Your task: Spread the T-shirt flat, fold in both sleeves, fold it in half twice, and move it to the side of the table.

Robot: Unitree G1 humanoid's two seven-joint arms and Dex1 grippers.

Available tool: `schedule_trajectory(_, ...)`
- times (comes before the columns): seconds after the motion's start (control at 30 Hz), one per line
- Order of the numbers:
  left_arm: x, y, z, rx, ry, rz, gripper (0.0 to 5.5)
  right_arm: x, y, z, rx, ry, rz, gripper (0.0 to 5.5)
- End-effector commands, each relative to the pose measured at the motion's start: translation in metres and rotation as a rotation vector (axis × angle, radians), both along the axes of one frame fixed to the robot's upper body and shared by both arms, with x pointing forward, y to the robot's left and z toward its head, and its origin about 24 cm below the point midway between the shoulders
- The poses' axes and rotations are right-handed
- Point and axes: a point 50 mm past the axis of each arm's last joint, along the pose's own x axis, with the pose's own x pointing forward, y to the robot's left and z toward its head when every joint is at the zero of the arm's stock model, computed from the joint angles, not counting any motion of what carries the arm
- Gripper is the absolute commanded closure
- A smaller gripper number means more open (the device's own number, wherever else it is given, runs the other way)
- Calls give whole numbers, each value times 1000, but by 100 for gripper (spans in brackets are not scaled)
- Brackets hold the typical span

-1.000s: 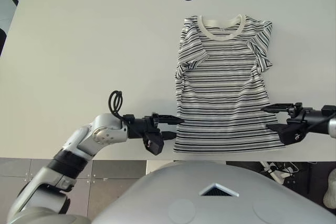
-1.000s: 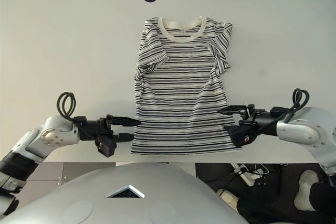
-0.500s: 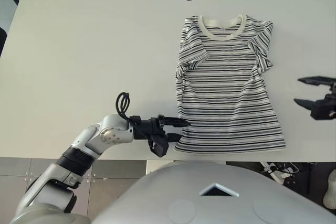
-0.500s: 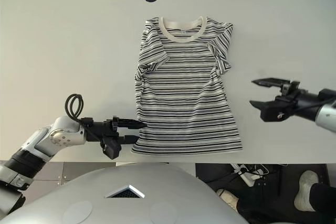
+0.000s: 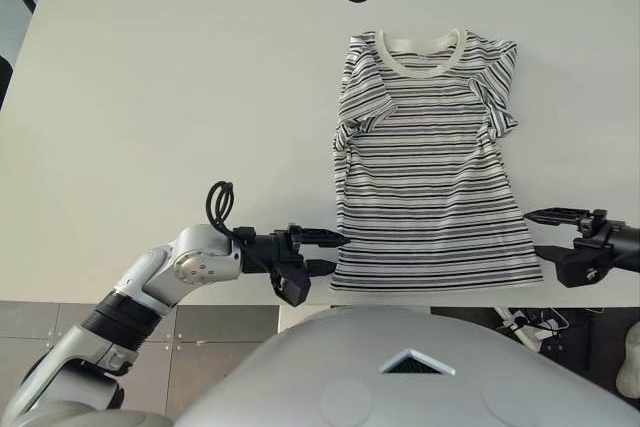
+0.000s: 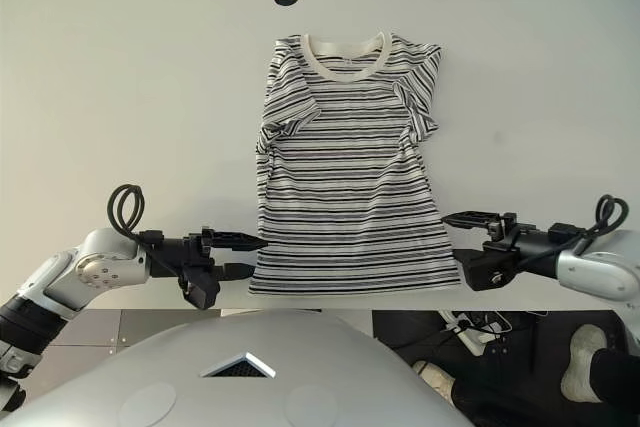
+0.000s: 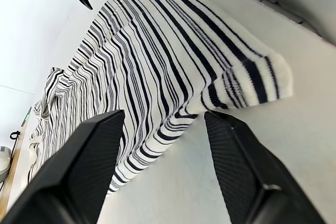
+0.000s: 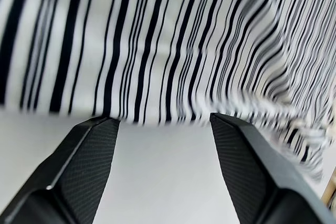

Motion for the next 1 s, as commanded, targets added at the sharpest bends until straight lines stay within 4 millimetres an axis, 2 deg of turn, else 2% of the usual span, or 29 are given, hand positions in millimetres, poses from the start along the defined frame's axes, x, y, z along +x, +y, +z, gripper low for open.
schedule_trajectory(0.03, -7, 9, -14, 125, 64, -29, 264, -8, 9, -24, 9, 93, 32, 232)
schedule_trajectory(0.13, -10, 5, -15, 115, 76, -54, 289, -4, 7, -24, 8, 88, 38, 260)
schedule_trajectory(0.37, -10, 9, -18, 123, 113, -86, 414, -8, 9, -19, 55, 96, 61, 397)
schedule_trajectory(0.53, -10, 7, -17, 111, 125, -101, 488, -20, 11, -17, 62, 142, 99, 484)
schedule_trajectory(0.63, -10, 5, -18, 104, 134, -105, 523, -20, 14, -16, 69, 140, 108, 532)
schedule_trajectory(0.83, -1, 6, -14, 36, 136, -36, 537, -6, 8, -12, 69, 74, 43, 540)
schedule_trajectory(1.0, 5, 6, 16, -244, 217, 111, 537, 6, 8, -4, 223, 13, -82, 540)
